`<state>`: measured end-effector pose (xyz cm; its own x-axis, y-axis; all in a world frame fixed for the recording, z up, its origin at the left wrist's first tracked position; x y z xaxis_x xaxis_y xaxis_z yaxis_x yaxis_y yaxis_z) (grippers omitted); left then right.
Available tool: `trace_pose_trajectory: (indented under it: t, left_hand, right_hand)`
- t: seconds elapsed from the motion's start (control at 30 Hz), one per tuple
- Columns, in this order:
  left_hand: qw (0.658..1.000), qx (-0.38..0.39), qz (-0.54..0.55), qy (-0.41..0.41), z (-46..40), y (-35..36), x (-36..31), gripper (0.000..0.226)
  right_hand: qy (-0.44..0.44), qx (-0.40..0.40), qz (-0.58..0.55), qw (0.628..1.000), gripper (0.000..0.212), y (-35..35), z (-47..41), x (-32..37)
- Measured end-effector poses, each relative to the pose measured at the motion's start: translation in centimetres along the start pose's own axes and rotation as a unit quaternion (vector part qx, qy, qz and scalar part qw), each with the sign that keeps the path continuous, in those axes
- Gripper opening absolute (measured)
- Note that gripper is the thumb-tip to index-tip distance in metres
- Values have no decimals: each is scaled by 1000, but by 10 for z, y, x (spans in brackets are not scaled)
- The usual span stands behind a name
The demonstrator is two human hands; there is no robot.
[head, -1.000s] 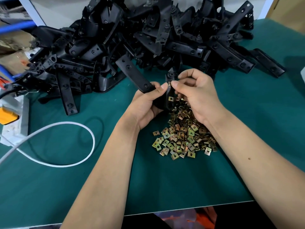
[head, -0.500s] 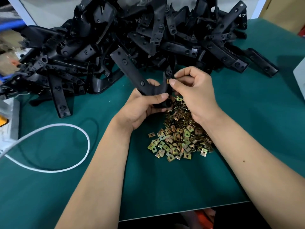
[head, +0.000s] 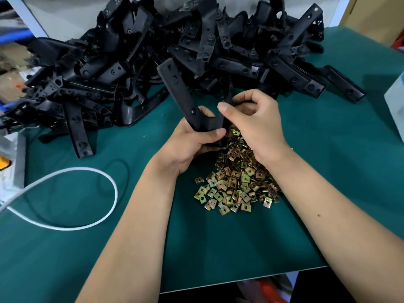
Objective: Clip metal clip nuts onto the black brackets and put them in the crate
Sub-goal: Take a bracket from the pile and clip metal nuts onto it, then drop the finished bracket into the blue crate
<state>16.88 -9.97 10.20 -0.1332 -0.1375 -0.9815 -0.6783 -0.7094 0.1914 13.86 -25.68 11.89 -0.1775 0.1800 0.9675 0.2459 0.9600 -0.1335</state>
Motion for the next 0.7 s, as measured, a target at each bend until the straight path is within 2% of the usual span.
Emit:
trace_pose_trajectory:
  t: [0.1,0.2,0.47,0.7]
  left_hand:
    - [998,-28,-55,8,-1,2,-2,33]
    - [989,-68,-129,15,-3,6,-3,32]
    - [986,-104,-130,17,0,3,1,24]
    - [952,-174,-248,42,-1,12,-4,25]
  right_hand:
    - [8,-3,37,999,40,0,-1,-1]
    - [30,-25,0,999,41,-1,-3,-6]
    - [16,-46,-14,999,42,0,-3,-6]
    - [57,-39,-67,995,41,-6,-3,-5]
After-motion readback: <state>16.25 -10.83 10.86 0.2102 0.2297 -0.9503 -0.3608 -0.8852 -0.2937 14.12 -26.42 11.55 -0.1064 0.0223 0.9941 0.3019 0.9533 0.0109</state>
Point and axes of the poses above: each hand's wrist, its own z-axis away from the middle knuckle, its own y-axis out of the palm, x = y × z, the point moved 4 cm from there along -z, towards the middle knuckle, and after that the axes turned 12 degrees about x, right-handed, at the moved point
